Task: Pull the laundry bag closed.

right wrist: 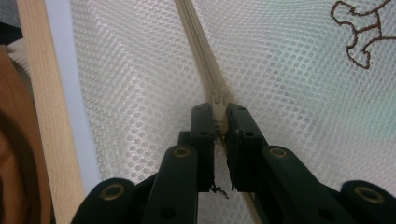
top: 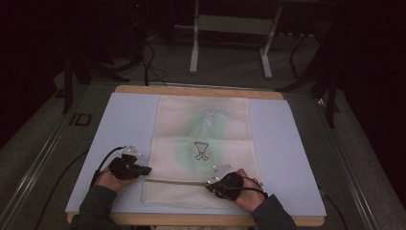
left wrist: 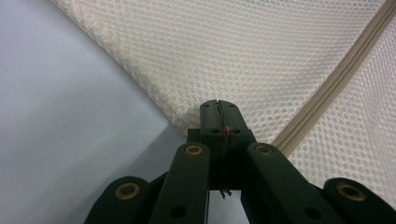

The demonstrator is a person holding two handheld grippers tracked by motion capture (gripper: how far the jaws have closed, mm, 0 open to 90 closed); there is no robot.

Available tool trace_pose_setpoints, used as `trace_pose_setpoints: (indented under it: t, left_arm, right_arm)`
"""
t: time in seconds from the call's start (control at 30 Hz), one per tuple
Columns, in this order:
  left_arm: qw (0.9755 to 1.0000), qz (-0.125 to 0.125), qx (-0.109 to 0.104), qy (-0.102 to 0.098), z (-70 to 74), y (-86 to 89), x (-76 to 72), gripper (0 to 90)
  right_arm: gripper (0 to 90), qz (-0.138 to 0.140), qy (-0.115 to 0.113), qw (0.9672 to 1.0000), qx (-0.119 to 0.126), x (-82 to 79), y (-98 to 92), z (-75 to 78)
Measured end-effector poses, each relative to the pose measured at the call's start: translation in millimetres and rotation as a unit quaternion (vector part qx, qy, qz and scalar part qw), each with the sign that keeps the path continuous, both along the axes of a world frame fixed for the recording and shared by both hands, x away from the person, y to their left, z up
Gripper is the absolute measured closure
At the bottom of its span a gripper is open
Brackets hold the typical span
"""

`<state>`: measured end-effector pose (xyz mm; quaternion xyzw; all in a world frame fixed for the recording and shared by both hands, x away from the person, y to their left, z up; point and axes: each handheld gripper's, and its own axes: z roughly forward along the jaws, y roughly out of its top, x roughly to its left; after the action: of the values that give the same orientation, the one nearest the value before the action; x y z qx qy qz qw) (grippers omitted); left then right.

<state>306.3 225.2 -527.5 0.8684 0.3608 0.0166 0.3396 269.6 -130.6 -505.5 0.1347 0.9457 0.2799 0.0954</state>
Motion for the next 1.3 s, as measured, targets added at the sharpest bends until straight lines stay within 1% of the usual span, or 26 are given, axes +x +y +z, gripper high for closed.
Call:
trace_pose_setpoints:
  t: [0.57, 0.73, 0.9, 0.93, 1.3]
  left_arm:
    - [1.0000, 0.000, 0.000, 0.000, 0.0, 0.0, -0.1, 90.0]
    - [1.0000, 0.000, 0.000, 0.000, 0.0, 0.0, -0.1, 90.0]
    - [1.0000, 0.000, 0.000, 0.000, 0.0, -0.1, -0.1, 90.0]
    - [1.0000, 0.000, 0.000, 0.000, 0.0, 0.0, -0.1, 90.0]
    - [1.0000, 0.000, 0.000, 0.000, 0.0, -0.1, -0.1, 90.0]
  right_arm:
    - [82.4, -0.014, 0.001, 0.9999, -0.005, -1.1, -15.8, -2.8]
    - [82.4, -0.017, 0.002, 0.9999, -0.002, -1.5, -18.3, -2.9]
    - [82.4, -0.019, 0.001, 0.9998, -0.005, -1.8, -20.7, -2.0]
    - [82.4, -0.019, 0.001, 0.9998, -0.002, -1.6, -21.8, -1.9]
    - [82.4, -0.024, 0.002, 0.9997, -0.005, -2.4, -27.7, -2.3]
